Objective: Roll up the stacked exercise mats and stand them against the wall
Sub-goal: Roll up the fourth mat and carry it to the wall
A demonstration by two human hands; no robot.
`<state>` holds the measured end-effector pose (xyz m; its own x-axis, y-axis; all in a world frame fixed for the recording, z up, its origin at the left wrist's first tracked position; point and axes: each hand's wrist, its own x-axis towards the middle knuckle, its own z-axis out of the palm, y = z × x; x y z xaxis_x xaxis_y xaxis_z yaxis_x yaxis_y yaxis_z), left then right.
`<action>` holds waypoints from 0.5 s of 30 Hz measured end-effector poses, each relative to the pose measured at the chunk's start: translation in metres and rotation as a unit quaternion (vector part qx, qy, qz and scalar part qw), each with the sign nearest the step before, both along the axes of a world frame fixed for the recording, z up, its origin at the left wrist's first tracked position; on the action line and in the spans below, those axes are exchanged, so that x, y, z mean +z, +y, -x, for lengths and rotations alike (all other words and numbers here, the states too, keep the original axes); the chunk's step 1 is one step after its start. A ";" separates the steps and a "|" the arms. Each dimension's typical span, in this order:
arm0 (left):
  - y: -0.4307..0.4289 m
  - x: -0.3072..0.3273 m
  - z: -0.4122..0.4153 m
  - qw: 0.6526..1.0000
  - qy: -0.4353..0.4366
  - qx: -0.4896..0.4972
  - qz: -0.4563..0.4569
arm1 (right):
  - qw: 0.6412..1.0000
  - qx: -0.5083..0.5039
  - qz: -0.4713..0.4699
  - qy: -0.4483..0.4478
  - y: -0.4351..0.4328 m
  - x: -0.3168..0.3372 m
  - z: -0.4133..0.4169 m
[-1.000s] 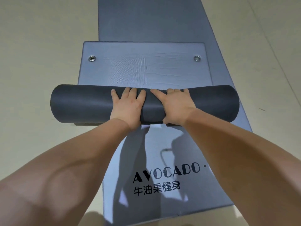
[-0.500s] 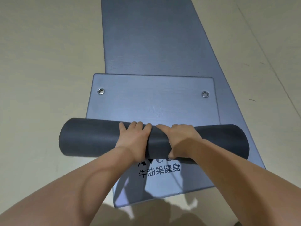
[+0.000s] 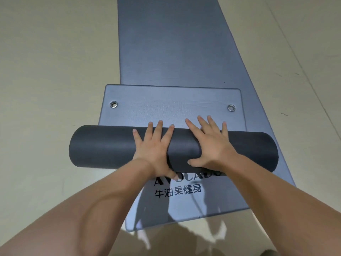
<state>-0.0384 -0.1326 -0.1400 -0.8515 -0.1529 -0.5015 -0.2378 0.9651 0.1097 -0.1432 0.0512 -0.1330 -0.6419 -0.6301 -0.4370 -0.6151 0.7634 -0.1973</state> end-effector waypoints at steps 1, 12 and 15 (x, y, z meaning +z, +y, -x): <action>-0.005 0.001 0.010 1.000 0.003 0.007 -0.012 | 0.999 -0.005 0.032 0.042 0.007 -0.001 -0.005; -0.023 -0.006 0.054 0.986 0.160 0.037 -0.018 | 0.983 0.008 -0.109 0.145 0.001 -0.031 -0.025; -0.010 -0.019 0.025 0.972 0.230 0.020 0.038 | 0.989 -0.008 -0.089 0.117 -0.011 -0.024 0.007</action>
